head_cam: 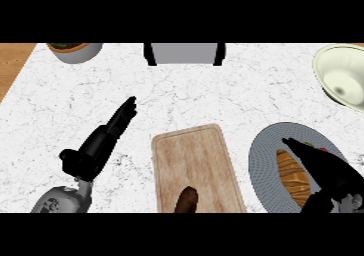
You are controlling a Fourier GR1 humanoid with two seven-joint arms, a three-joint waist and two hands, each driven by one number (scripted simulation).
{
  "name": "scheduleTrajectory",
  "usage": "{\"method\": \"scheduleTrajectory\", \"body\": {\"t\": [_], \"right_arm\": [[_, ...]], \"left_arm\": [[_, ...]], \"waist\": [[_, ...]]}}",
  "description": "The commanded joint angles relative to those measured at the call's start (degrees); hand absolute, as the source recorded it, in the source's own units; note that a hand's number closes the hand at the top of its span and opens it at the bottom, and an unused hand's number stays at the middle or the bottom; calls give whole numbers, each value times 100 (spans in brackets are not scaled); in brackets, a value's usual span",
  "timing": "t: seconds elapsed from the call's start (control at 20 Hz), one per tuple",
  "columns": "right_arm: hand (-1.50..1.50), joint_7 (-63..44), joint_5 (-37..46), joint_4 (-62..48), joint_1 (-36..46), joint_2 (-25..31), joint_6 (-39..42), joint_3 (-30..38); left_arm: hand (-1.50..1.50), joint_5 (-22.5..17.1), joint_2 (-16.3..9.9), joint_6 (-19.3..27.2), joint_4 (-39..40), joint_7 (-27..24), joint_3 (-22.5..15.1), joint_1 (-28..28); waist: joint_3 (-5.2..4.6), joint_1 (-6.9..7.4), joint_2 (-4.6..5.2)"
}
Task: Pick the croissant from the placemat and place it in the bowl
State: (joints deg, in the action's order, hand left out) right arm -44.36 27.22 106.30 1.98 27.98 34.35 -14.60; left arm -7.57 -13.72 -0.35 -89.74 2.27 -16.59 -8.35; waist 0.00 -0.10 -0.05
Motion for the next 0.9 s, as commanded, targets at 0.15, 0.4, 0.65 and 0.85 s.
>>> {"method": "scheduleTrajectory", "body": {"t": [0.15, 0.4, 0.65, 0.85], "right_arm": [[-150, 612, 994, -199, -351, 93, -440, 35], [-150, 712, 1282, -883, 20, -343, -407, 212], [-150, 1073, 1524, -1073, -339, -406, -482, 310], [-150, 1539, 1719, -1596, -158, -507, -615, 488]], "left_arm": [[0, -169, -77, -517, 88, -25, 478, -61], [0, 250, 129, -408, -361, 191, 443, 206], [0, 392, 366, -546, -134, -32, 451, 315], [0, 585, 478, -529, -269, 200, 521, 236]], "waist": [[0, -8, 2], [0, 19, 3], [0, 5, 3], [0, 11, 3]]}}
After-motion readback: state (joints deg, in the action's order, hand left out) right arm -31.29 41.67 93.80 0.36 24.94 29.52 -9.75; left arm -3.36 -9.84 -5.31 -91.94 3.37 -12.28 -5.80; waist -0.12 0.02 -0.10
